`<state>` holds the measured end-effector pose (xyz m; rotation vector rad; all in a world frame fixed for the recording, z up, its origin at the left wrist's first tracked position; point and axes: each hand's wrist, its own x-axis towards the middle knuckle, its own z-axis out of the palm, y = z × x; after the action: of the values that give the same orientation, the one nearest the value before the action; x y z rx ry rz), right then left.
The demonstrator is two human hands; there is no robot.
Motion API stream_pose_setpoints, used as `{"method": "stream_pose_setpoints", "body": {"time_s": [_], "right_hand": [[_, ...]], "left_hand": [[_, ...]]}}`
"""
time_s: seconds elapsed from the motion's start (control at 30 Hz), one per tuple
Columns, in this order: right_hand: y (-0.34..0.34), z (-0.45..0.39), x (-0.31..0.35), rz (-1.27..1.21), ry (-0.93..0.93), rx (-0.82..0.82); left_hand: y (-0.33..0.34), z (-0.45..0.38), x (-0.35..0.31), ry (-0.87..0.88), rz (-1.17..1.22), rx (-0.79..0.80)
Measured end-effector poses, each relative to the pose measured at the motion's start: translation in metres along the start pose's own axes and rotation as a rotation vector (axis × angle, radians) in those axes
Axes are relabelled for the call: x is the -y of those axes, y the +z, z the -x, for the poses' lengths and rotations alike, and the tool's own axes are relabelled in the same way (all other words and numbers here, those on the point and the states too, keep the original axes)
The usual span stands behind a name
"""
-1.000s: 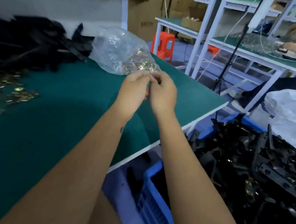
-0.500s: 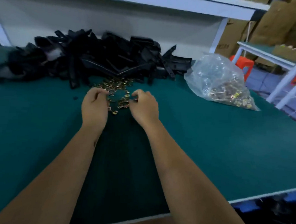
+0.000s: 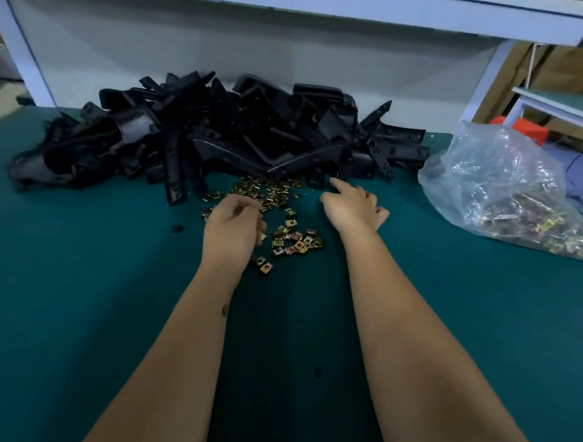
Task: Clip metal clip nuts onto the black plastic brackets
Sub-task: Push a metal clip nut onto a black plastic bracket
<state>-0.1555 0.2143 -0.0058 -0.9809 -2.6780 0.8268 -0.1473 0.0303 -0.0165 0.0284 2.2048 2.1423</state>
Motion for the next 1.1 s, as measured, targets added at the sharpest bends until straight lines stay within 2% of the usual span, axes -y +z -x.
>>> {"method": "stream_pose_setpoints", "body": {"time_s": [0.1, 0.23, 0.3, 0.4, 0.57, 0.63, 0.7, 0.8, 0.87, 0.97, 1.1], "right_hand": [[0.005, -0.001, -0.005, -0.165, -0.041, -0.156], [-0.002, 0.003, -0.008, -0.901, -0.009, -0.316], [-0.005, 0.002, -0.01, -1.125, 0.04, -0.351], [-0.008, 0.005, -0.01, -1.352, 0.077, -0.273], [-0.009, 0.028, 0.0, -1.902, 0.119, -0.105], [-0.004, 0.043, 0.005, -1.881, 0.041, -0.017], [0.002, 0.058, 0.009, -1.757, -0.083, 0.077], [0.007, 0.072, 0.012, -1.538, -0.291, 0.146], [0.007, 0.076, 0.013, -1.261, -0.411, 0.072], [0.01, 0.078, 0.014, -0.893, -0.509, -0.026], [0.015, 0.076, 0.011, -0.669, -0.405, -0.192]], "left_hand": [[0.001, -0.009, 0.0, -0.023, 0.066, -0.02], [0.003, -0.013, -0.001, -0.033, 0.095, -0.025], [0.002, -0.012, -0.003, -0.039, 0.111, -0.027], [0.0, -0.009, -0.008, -0.044, 0.157, 0.024], [0.003, 0.003, -0.013, 0.027, 0.223, 0.192], [0.006, 0.009, -0.015, 0.028, 0.219, 0.249], [0.006, 0.013, -0.017, -0.021, 0.248, 0.307], [-0.006, 0.014, -0.018, -0.114, 0.446, 0.323], [-0.014, 0.014, -0.019, -0.145, 0.54, 0.27], [-0.017, 0.011, -0.017, -0.109, 0.417, 0.145], [-0.016, 0.001, -0.012, -0.091, 0.422, 0.037]]}}
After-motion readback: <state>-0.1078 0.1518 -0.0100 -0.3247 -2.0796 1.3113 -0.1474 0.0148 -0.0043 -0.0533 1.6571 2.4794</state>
